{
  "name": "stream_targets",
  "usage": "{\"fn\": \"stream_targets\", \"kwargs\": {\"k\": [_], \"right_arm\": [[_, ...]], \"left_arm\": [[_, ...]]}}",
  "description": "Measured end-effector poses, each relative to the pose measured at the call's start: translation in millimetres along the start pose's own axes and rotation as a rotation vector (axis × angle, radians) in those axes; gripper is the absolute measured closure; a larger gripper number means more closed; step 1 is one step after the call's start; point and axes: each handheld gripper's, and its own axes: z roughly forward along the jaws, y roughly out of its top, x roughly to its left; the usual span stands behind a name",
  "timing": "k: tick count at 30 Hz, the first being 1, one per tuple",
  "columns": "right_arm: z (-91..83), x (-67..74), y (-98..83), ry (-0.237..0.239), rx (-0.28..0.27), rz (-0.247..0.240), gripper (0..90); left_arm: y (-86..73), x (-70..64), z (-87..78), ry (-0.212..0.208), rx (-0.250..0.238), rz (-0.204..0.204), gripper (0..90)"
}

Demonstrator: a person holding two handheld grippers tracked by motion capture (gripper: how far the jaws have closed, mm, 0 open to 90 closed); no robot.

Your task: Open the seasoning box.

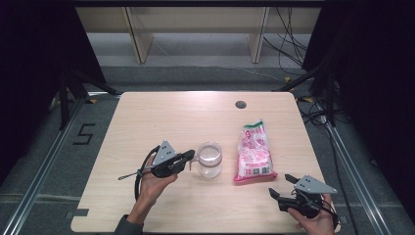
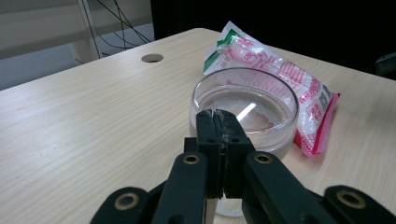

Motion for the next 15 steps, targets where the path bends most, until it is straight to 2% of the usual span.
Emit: {"fn": "stream_targets", "kwargs": {"k": [1, 2, 3, 4, 5, 6, 9, 10, 11, 12, 13, 14, 15], "right_arm": [[0.0, 0.0, 0.0, 0.0, 0.0, 0.0, 20.0], [4.1, 3.4, 2.4, -0.007, 0.009, 0.008, 15.6], [5.2, 4.5, 3.1, -0.015, 0.017, -0.001, 15.8], [8.2, 4.7, 4.6, -0.016, 0.0, -0.038, 17.1], [9.7, 8.2, 6.1, -0.003, 0.015, -0.022, 18.8], [12.0, 9.6, 7.8, 0.004, 0.012, -0.034, 22.1], [23.4, 17.6, 17.3, 0.055, 0.001, -0.11, 35.3], [25.7, 19.6, 19.9, 0.045, -0.015, -0.134, 38.3], [30.0, 22.4, 24.6, 0.056, -0.03, -0.154, 43.1], [30.0, 22.4, 24.6, 0.056, -0.03, -0.154, 43.1], [38.9, 26.0, 31.7, 0.102, -0.057, -0.137, 50.3], [38.9, 26.0, 31.7, 0.102, -0.057, -0.137, 50.3], [40.6, 27.8, 34.0, 0.099, -0.048, -0.115, 55.7]], "left_arm": [[-0.5, 0.2, 0.3, -0.001, -0.005, -0.005, 88.1], [-1.0, 0.0, 0.1, 0.002, -0.006, -0.011, 88.1], [-1.0, 0.2, 0.0, 0.001, -0.003, -0.008, 88.1], [-1.2, 0.3, 0.0, 0.003, -0.003, -0.009, 88.1], [-1.3, 0.7, 0.1, 0.003, -0.005, -0.006, 88.1], [-1.3, 0.7, 0.1, 0.003, -0.005, -0.006, 88.0], [-2.9, 2.0, -0.2, 0.006, -0.002, -0.012, 87.9], [-3.1, 2.0, 0.3, 0.005, -0.001, -0.011, 87.8], [-3.1, 2.0, 0.3, 0.005, -0.001, -0.011, 87.7], [-3.3, 2.5, 1.0, -0.003, -0.007, -0.007, 87.7], [-3.6, 2.3, 0.9, -0.001, -0.008, -0.017, 87.6], [-3.3, 2.4, 0.1, 0.006, -0.003, -0.01, 87.6], [-3.3, 2.4, 0.1, 0.003, -0.004, -0.01, 87.5]]}}
